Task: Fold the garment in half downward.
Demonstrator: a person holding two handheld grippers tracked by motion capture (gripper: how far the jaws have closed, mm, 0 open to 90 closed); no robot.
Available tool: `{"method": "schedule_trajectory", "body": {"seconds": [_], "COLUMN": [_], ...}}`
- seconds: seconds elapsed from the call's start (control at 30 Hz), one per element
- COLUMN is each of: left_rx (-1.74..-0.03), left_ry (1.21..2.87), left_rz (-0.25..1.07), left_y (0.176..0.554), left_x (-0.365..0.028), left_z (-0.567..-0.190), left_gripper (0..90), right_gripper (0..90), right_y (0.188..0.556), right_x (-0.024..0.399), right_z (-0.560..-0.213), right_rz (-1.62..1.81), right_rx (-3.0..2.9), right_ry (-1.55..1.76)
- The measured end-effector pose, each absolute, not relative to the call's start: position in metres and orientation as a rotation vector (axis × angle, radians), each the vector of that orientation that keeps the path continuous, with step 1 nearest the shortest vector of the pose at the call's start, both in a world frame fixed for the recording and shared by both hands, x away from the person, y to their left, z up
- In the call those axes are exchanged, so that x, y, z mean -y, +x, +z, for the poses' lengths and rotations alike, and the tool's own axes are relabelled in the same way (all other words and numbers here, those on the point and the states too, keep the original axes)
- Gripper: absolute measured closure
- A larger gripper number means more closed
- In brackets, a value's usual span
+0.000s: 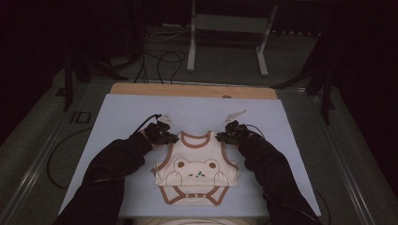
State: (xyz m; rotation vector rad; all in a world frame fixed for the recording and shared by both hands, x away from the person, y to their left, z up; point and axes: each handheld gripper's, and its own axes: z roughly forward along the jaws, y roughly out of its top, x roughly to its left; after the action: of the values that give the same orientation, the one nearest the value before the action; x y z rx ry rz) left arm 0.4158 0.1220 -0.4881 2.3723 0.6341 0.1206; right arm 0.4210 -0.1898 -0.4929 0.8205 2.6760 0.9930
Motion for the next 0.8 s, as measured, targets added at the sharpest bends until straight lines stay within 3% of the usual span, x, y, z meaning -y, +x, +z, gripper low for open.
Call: {"method": "schedule_trajectory", "body": {"seconds": [0.8], "left_rx": [-0.577], "left_ry": [2.326], "left_rz": [0.205], "left_y": [0.418], "left_x": [-0.127], "left_z": [-0.446], "left_gripper": [86.7], "right_gripper": [82.4], "right_y": [0.422], "right_x": [0.193], "right_z": [-0.453], "right_rz": [1.057], "right_rx": [-2.597], "right_ry": [0.825]}}
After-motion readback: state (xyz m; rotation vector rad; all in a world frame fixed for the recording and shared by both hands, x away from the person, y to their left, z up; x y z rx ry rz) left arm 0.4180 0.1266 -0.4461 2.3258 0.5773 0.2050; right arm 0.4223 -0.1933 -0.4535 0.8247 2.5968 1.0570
